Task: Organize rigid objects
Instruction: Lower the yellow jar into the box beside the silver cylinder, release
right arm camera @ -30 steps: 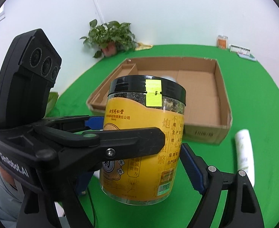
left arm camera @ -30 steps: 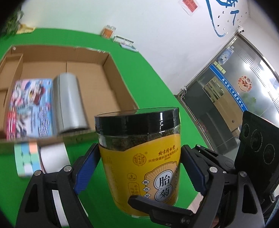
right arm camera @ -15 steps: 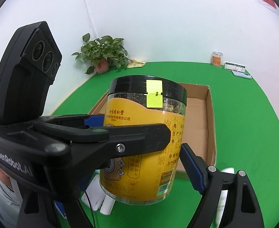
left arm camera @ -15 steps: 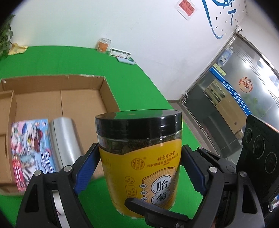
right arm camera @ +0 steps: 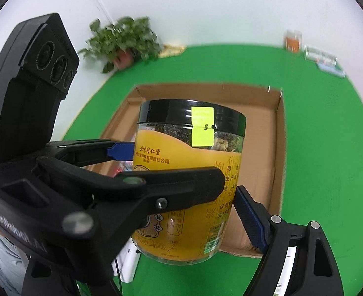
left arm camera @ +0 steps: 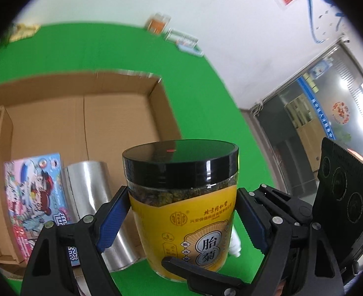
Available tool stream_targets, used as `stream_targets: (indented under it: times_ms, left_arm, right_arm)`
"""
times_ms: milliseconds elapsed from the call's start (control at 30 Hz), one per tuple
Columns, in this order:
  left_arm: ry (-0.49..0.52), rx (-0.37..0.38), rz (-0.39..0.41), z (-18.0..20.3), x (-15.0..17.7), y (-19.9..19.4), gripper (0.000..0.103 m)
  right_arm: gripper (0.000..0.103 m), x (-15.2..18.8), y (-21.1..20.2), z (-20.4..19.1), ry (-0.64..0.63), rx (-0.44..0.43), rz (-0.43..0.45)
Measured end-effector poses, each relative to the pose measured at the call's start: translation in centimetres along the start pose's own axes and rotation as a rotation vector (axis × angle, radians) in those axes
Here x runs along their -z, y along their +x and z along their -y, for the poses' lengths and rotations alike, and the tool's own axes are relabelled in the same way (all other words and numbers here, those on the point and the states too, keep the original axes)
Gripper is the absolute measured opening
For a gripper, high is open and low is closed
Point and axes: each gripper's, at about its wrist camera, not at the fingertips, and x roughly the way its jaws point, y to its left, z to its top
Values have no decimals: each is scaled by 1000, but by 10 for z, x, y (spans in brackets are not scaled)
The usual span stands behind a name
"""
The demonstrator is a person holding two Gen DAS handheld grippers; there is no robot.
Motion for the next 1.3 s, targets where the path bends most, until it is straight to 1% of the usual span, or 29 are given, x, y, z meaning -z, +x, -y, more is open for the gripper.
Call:
stream_targets:
  times_ms: [133, 267, 367, 400, 567, 633, 667, 700, 733, 800, 900, 967, 1033, 1100, 1133, 1200, 1233, 1267, 1300]
  left_arm:
    - [-36, 0, -66, -20, 4, 31, 85]
    - [-39, -35, -137, -26, 8, 54, 85]
    - [-65, -33, -170, -30, 8, 66, 85]
    - [-75, -34, -185, -31, 8, 71, 85]
    - [-19, -89, -225, -18, 5, 81, 85]
    - [-26, -79, -214, -23, 4, 79, 85]
    - [-31, -87, -189, -25, 2, 75, 85]
    - [-37, -121, -150, -28, -1, 67, 83]
    - [-46, -140, -126, -33, -7, 62, 77]
    - [-64, -137, -104, -39, -10, 51, 75]
    - [-53, -154, -87, -41, -6, 39, 75]
    - [-49, -137, -62, -42, -1, 27, 75]
    - [-43, -128, -20, -43, 5, 13, 75]
    - [-19, -150, 60, -37, 15, -7, 75]
    - [5, -178, 143, -32, 24, -23, 75]
    - [48, -236, 263, -22, 38, -46, 75]
    - [84, -269, 327, -15, 50, -62, 77]
    - [117, -295, 385, -9, 62, -76, 77]
    - [145, -333, 444, -3, 76, -90, 78]
  right_arm:
    - [82, 3, 34, 21, 40, -22, -62]
    - [82, 11, 63, 40, 97, -65, -132]
    - [82, 12, 76, 49, 120, -74, -168]
    - [82, 12, 79, 52, 126, -75, -177]
    - [82, 13, 93, 56, 129, -57, -193]
    - [82, 14, 94, 55, 133, -52, -193]
    - [82, 13, 98, 56, 135, -48, -210]
    - [82, 17, 102, 57, 137, -45, -221]
    - [81, 20, 103, 51, 142, -45, -228]
    - [82, 22, 106, 51, 143, -29, -227]
    - [82, 24, 111, 47, 144, -24, -235]
    - [82, 22, 115, 45, 139, -7, -241]
    - [83, 20, 120, 40, 142, 12, -244]
    - [86, 21, 124, 31, 121, 38, -252]
    - [89, 24, 122, 26, 91, 52, -245]
    - [90, 25, 114, 15, 59, 63, -191]
    - [92, 31, 100, 10, 52, 59, -152]
    - [94, 36, 81, 2, 42, 64, -75]
    - [101, 40, 69, -1, 37, 71, -28]
